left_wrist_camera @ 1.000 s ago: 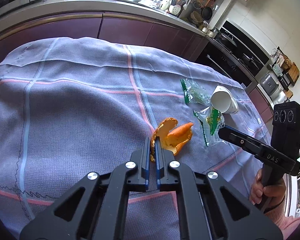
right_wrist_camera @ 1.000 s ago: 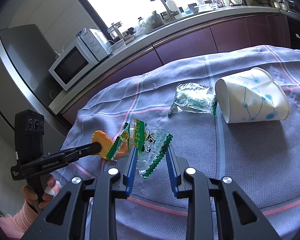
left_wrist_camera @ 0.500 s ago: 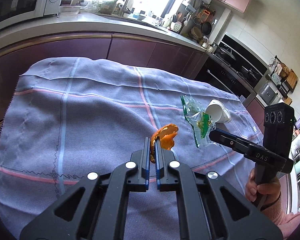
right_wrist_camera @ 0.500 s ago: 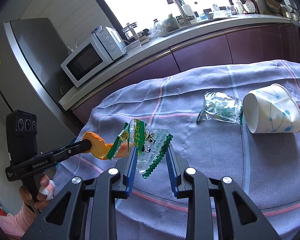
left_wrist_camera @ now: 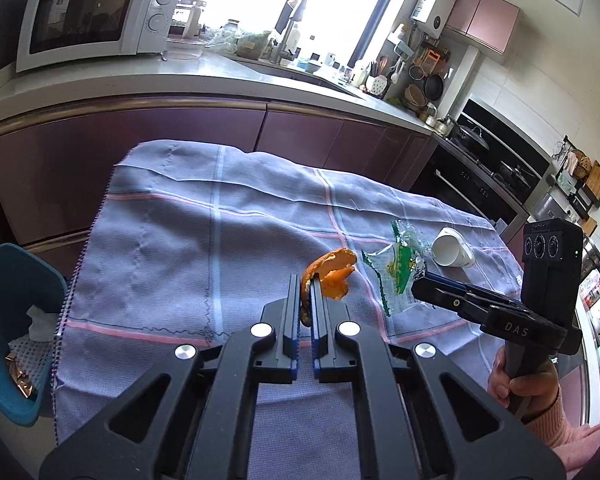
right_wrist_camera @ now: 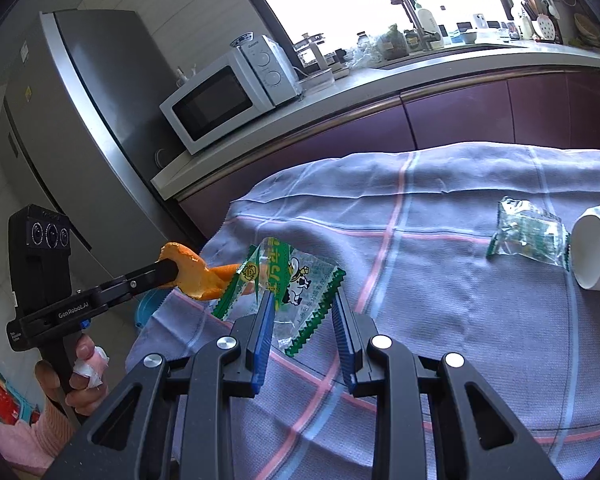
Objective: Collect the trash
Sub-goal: 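Carry the orange peel and green wrapper over to the teal bin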
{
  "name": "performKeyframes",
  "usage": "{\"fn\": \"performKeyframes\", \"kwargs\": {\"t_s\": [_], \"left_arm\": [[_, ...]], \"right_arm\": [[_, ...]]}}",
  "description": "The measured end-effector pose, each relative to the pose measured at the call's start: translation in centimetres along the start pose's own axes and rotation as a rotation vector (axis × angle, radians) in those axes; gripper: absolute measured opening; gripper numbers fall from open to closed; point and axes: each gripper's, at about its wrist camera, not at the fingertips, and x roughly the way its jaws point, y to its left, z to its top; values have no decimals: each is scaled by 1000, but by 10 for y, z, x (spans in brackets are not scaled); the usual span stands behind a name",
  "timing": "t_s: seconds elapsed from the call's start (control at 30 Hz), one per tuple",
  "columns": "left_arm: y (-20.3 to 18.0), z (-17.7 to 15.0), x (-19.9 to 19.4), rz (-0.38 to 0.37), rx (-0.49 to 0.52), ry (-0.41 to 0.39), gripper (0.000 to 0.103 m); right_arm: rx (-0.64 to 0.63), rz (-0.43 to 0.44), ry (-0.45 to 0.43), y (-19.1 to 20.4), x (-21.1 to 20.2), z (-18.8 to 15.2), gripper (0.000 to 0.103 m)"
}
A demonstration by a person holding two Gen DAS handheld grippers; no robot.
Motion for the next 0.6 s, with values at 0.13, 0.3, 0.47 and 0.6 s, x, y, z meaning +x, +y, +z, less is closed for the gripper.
{"fn": "performKeyframes", "kwargs": {"t_s": [0.13,0.3,0.47,0.6], "left_arm": [[14,-3,-16,21,-20,-17,5],[32,-6,-36,46,-48,-42,5],[54,-8,-61,84,-81,-82,5],[70,-8,-80,119,-103,-111,5]], "right_arm": [[-22,21,19,16,11,1,27],[-59,50,39,38,25,2,27],[-102,82,60,63,40,5,27],[-138,109,79,84,54,7,27]]}}
